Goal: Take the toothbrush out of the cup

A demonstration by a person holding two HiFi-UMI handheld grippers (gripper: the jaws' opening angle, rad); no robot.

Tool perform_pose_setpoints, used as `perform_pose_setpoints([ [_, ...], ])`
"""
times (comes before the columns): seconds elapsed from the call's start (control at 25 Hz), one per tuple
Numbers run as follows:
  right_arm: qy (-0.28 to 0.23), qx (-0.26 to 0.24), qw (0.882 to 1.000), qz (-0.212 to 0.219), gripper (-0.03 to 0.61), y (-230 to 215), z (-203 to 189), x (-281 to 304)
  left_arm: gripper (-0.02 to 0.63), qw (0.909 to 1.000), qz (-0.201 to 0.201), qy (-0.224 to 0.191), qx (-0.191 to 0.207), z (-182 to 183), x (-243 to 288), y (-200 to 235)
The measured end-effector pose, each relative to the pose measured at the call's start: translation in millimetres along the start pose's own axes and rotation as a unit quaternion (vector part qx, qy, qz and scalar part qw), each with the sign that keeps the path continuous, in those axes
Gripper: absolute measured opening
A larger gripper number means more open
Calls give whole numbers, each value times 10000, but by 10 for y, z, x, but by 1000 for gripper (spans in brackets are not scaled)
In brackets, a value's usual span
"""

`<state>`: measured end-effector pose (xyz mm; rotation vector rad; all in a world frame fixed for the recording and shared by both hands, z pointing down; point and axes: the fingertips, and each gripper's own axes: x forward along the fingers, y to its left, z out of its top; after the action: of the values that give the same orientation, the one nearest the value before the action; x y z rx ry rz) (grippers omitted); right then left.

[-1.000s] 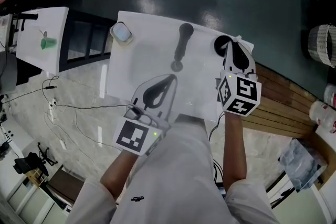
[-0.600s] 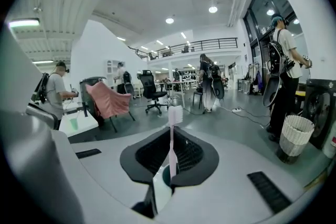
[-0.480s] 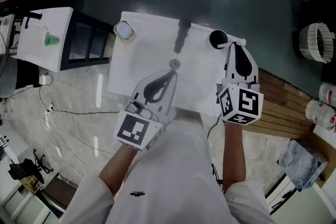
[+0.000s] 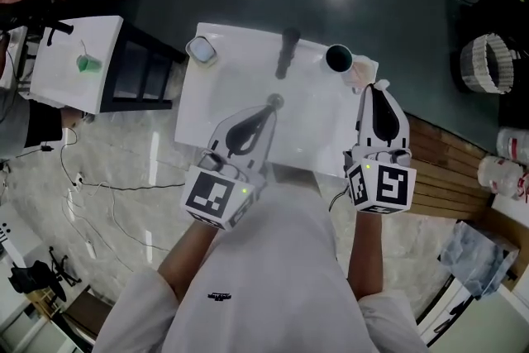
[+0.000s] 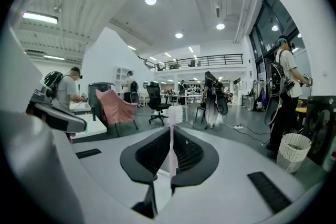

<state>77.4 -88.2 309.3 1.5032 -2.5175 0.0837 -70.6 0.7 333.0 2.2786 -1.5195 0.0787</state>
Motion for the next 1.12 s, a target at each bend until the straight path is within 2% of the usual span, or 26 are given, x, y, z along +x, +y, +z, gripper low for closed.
perform_pose_setpoints([
  [0.2,-48,124,9998,-172,15,-23,25,-334,2,9999,-61,-30,142,3,-108,-30],
  [0.6,-6,211,9991,-365,15,-35,-166,-799,2,9999,-45,-81,132,19,-225,-48],
  [1.12,209,162,9988,-408,15,34,-397,-961,2,9996,-174,-8,216,-18,-208,-106],
])
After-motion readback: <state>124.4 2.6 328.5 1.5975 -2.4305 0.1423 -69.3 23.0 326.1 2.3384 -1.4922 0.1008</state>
